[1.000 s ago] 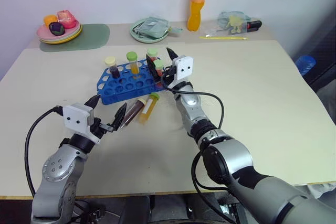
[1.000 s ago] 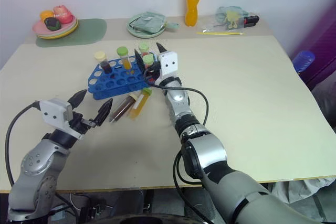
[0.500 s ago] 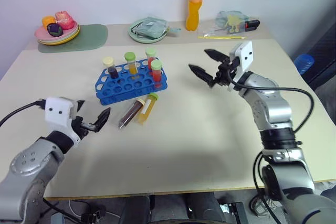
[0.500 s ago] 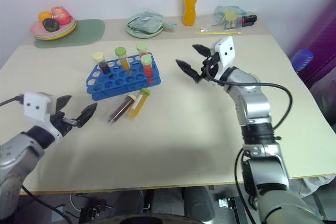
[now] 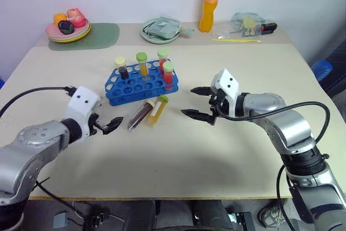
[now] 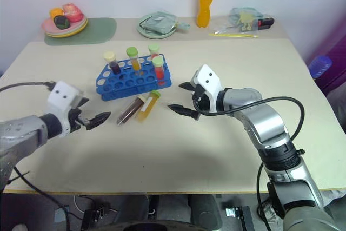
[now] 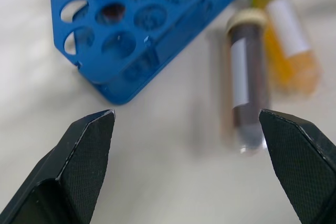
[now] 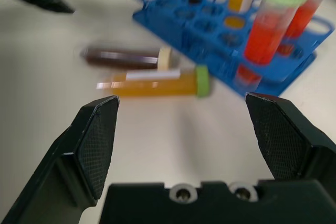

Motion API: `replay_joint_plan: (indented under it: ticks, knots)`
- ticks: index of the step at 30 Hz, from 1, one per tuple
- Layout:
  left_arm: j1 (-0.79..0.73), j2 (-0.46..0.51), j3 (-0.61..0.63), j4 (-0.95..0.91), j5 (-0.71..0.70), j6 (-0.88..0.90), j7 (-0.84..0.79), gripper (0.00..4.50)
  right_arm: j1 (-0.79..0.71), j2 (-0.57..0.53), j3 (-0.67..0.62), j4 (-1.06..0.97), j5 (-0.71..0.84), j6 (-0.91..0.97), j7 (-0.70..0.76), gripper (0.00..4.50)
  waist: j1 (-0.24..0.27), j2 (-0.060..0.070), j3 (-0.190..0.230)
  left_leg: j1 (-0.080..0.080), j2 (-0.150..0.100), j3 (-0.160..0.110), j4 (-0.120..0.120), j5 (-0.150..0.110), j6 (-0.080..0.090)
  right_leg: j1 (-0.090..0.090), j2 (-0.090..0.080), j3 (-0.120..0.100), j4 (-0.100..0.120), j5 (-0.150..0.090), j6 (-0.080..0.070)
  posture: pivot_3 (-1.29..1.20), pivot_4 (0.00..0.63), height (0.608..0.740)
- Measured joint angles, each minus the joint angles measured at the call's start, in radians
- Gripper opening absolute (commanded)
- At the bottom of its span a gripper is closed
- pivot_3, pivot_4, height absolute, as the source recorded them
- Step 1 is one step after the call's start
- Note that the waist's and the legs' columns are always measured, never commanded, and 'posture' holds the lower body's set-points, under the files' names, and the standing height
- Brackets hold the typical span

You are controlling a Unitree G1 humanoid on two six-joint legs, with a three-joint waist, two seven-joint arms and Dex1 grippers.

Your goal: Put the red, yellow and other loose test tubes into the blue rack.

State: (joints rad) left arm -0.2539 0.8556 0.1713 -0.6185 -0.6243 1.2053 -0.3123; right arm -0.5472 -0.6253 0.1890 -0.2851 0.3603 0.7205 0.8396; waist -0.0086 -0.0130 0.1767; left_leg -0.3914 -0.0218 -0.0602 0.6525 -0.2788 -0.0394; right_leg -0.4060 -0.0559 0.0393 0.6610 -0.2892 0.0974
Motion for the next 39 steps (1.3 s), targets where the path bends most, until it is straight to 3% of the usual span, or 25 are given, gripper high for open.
replay_joint_plan:
  ticks: [5,7,11,22,32,39]
  knots:
    - [-0.410,-0.107,-0.162,0.105,-0.022,0.360,0.070,4.50,0.013,-0.036,0.013,-0.012,-0.006,-0.032,0.055,4.26,-0.005,-0.004,0.002,-0.001,0.000,-0.001,0.002,0.000,0.000,0.001,0.002,-0.001,0.000,0.000,0.001,0.00,0.150,0.729]
    - [-0.510,-0.181,-0.229,0.153,-0.060,0.397,0.109,4.50,0.012,-0.044,0.017,-0.011,-0.013,-0.051,0.071,4.26,-0.008,-0.004,0.002,-0.001,0.000,0.000,0.001,0.000,0.000,0.000,0.001,-0.001,0.000,0.000,0.001,0.00,0.150,0.729]
    - [-0.596,-0.231,-0.335,0.238,-0.141,0.401,0.190,4.50,0.012,-0.073,0.018,-0.005,-0.024,-0.075,0.103,4.26,-0.011,-0.004,0.002,-0.001,0.001,0.000,-0.001,0.001,-0.002,-0.003,0.001,0.001,0.001,0.000,0.001,0.00,0.150,0.729]
    - [-0.625,-0.419,-0.396,0.419,-0.355,0.401,0.526,4.50,0.058,-0.133,0.007,-0.031,0.008,-0.089,0.189,4.26,-0.004,-0.006,0.004,-0.001,-0.001,0.000,0.001,0.002,-0.003,-0.002,-0.001,0.001,0.002,0.000,0.001,0.00,0.150,0.729]
    - [-0.623,-0.476,-0.393,0.533,-0.391,0.401,0.722,4.50,0.065,-0.128,0.006,-0.035,0.009,-0.089,0.184,4.26,-0.003,-0.006,0.004,-0.001,-0.001,0.000,0.002,0.004,-0.007,-0.002,-0.001,0.001,0.002,0.000,0.001,0.00,0.150,0.729]
    - [-0.623,-0.515,-0.390,0.590,-0.387,0.401,0.769,4.50,0.065,-0.103,-0.002,-0.035,0.016,-0.086,0.159,4.26,-0.003,-0.006,0.004,-0.001,-0.001,0.000,0.002,0.004,-0.008,-0.002,-0.001,0.001,0.002,0.000,0.001,0.00,0.150,0.729]
